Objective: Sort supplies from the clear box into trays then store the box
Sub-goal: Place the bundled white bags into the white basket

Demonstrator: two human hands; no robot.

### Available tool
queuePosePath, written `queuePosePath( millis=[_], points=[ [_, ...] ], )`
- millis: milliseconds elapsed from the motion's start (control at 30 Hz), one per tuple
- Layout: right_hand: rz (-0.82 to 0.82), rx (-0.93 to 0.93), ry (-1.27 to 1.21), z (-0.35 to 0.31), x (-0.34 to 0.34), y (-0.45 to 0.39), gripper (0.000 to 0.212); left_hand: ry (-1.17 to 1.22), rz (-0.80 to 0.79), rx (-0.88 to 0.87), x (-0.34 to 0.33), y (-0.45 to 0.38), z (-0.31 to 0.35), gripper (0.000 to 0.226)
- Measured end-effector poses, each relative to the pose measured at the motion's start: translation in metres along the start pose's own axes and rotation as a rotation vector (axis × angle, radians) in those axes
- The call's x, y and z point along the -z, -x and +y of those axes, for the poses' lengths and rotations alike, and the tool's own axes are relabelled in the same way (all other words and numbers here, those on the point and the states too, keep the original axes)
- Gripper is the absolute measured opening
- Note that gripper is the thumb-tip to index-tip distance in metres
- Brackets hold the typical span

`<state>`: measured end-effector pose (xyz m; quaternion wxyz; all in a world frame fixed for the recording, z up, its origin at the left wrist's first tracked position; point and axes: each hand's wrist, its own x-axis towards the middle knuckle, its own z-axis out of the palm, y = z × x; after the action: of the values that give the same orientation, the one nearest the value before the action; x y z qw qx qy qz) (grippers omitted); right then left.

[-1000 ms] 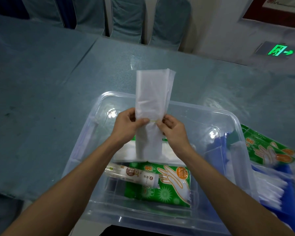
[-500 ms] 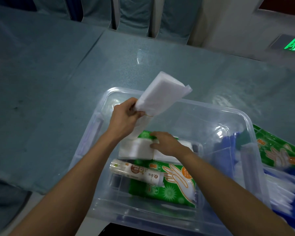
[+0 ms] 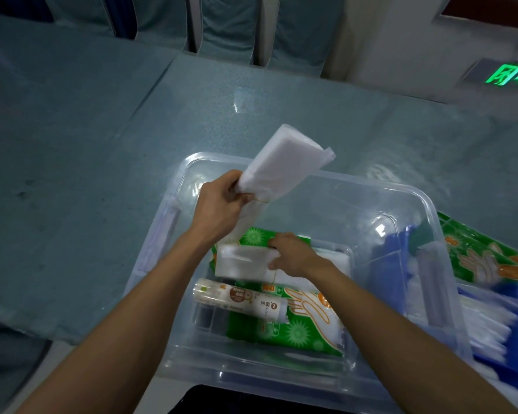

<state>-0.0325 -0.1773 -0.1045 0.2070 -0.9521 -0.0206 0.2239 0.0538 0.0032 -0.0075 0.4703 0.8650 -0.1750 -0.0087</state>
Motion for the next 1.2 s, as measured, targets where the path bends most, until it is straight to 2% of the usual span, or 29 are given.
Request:
queuePosePath(
  millis=[167, 267, 433, 533, 700, 833, 1100, 1200],
  points=[
    [0.065, -0.033, -0.148, 0.011, 0.023, 0.033, 0.023, 0.037, -0.016, 0.001, 0.004, 0.000, 0.003, 0.025],
    [0.180, -0.056, -0.198, 0.012, 0.046, 0.059, 0.021, 0.081, 0.007, -0.018, 0.008, -0.001, 0.006, 0.027],
    [0.588, -0.121, -0.422, -0.001, 0.079, 0.105, 0.017, 0.174, 0.032, -0.023, 0.014, -0.003, 0.024, 0.024],
    [0.854, -0.170, -0.559, -0.014, 0.095, 0.124, 0.030, 0.258, 0.019, -0.055, 0.012, -0.003, 0.036, 0.022],
    [1.094, -0.213, -0.660, -0.033, 0.122, 0.152, 0.025, 0.277, -0.056, -0.159, 0.003, -0.012, 0.066, 0.016],
    [1.236, -0.214, -0.695, -0.041, 0.146, 0.191, 0.017, 0.357, -0.117, -0.244, -0.005, -0.017, 0.115, 0.026],
    [1.574, -0.219, -0.810, -0.010, 0.174, 0.311, 0.017, 0.462, -0.220, -0.425, -0.052, -0.001, 0.245, 0.028],
    [1.668, -0.242, -0.822, 0.013, 0.172, 0.372, 0.026, 0.461, -0.239, -0.505, -0.087, 0.020, 0.295, 0.031]
  ],
)
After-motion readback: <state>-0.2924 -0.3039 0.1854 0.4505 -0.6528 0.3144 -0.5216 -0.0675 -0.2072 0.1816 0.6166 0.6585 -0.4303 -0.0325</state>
